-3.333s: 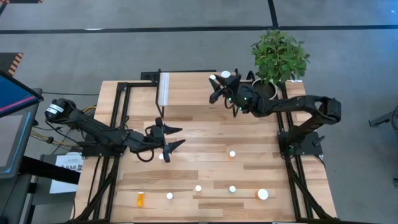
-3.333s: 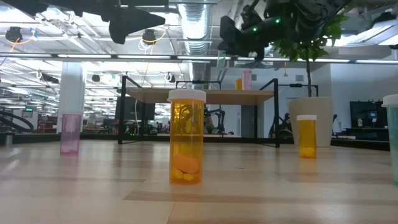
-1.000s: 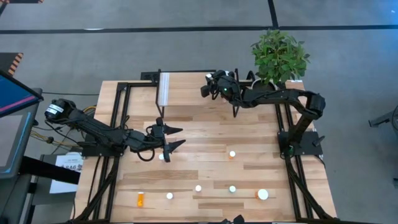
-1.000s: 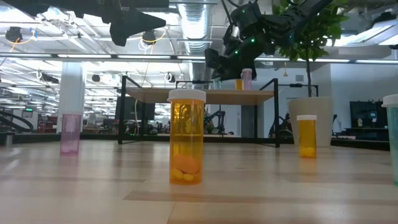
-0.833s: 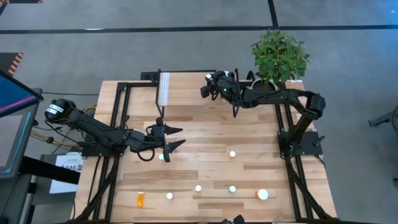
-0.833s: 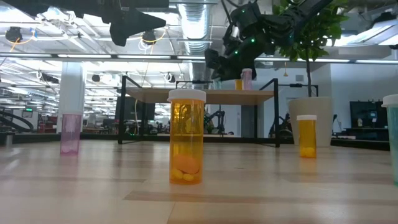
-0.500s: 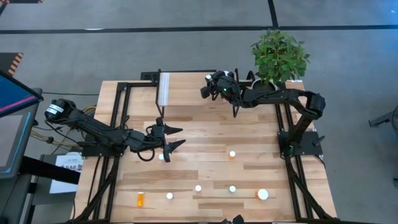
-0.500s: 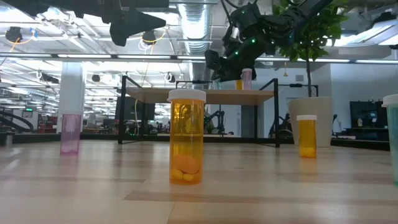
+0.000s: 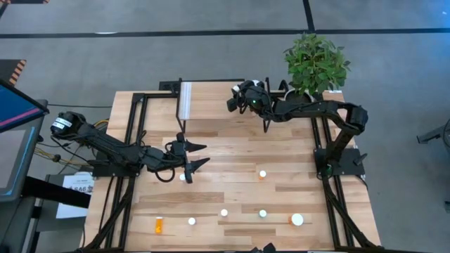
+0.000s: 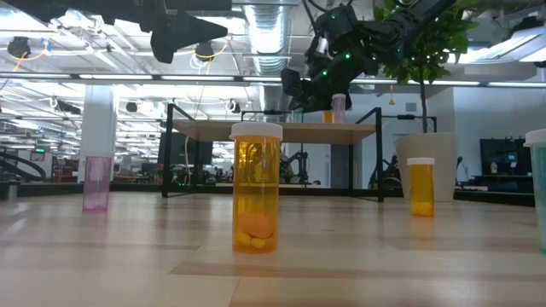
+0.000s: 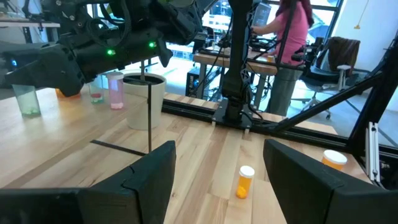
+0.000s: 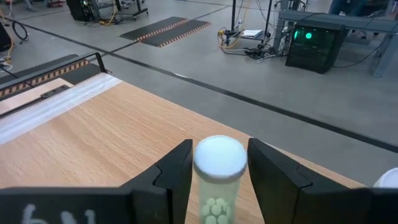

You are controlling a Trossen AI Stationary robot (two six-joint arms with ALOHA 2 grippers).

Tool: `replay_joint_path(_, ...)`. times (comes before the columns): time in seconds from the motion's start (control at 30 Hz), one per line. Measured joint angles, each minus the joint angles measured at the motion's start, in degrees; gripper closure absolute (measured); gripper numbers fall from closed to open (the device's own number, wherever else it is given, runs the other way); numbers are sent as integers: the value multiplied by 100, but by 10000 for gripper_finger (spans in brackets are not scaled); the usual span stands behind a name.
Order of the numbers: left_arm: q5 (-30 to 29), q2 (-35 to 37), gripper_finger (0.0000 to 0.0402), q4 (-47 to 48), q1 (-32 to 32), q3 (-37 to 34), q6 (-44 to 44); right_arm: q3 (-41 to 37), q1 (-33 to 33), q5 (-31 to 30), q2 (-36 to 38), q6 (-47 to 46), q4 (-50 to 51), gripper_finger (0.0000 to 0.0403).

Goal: Pick and place medicine bottles onto shelf by color
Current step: Put the top small blue pill bottle on the shelf, then put the top small orange pill bottle on the shelf

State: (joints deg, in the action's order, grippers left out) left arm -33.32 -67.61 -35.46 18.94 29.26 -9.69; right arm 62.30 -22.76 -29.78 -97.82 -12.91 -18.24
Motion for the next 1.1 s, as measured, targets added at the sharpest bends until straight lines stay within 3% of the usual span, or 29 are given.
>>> replay_joint_path(0.43,0,0,170,13,0,0,0,-1,17,0,89,88,-27,221)
replay_joint_path(0.77,53,0,170,15,0,0,0,-2,81,-4,728,143,361,213)
replay_joint_path(1.1,59,0,170,101,46,2,-9,0,939,-4,1828,588,1270,215)
